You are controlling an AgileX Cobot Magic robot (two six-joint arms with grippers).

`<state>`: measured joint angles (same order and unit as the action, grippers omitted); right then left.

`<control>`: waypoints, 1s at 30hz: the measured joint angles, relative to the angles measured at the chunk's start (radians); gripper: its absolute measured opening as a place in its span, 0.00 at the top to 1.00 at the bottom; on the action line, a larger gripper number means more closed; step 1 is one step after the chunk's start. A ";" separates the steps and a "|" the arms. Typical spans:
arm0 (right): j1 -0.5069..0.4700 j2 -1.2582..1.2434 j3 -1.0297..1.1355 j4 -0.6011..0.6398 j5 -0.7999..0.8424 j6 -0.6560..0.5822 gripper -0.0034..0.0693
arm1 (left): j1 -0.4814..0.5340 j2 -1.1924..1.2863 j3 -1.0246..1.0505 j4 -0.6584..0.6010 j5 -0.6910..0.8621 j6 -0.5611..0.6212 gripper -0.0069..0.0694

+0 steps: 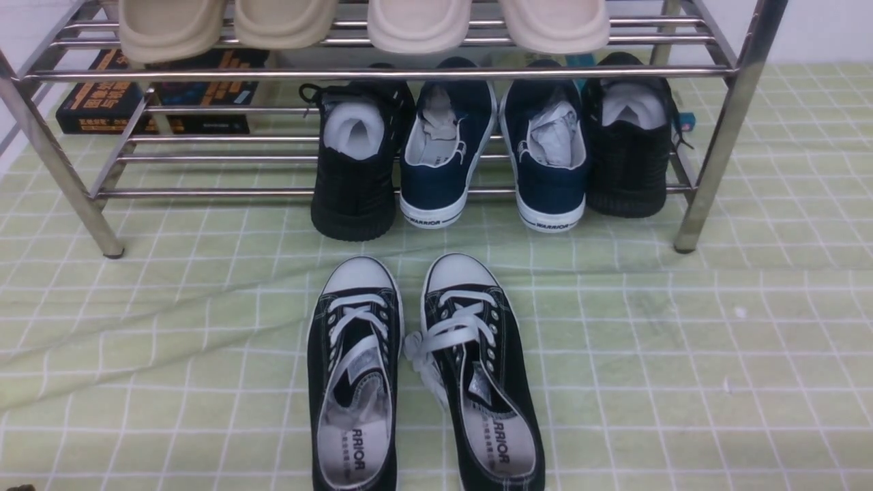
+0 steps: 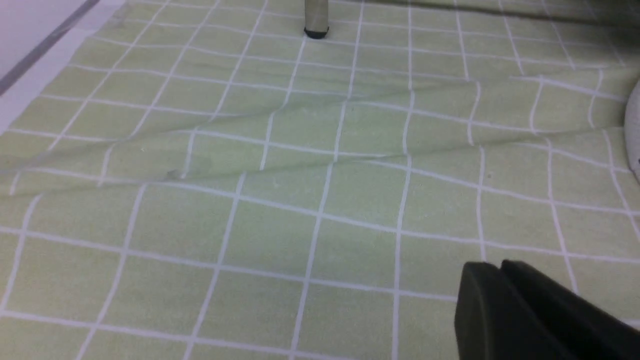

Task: Take the shoes off the shelf with your hand from the green coffee tablecloth.

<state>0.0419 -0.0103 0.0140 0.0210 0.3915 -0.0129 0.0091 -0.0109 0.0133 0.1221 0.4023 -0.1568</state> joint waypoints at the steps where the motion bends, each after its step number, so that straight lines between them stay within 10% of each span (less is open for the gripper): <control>1: 0.000 0.000 0.000 0.000 0.000 0.000 0.63 | -0.014 0.000 0.001 0.002 -0.005 0.000 0.84; 30: 0.000 0.000 0.000 0.000 0.000 0.000 0.63 | -0.057 0.000 0.001 0.010 -0.013 0.000 0.80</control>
<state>0.0419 -0.0103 0.0140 0.0210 0.3915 -0.0129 -0.0479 -0.0109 0.0142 0.1321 0.3897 -0.1568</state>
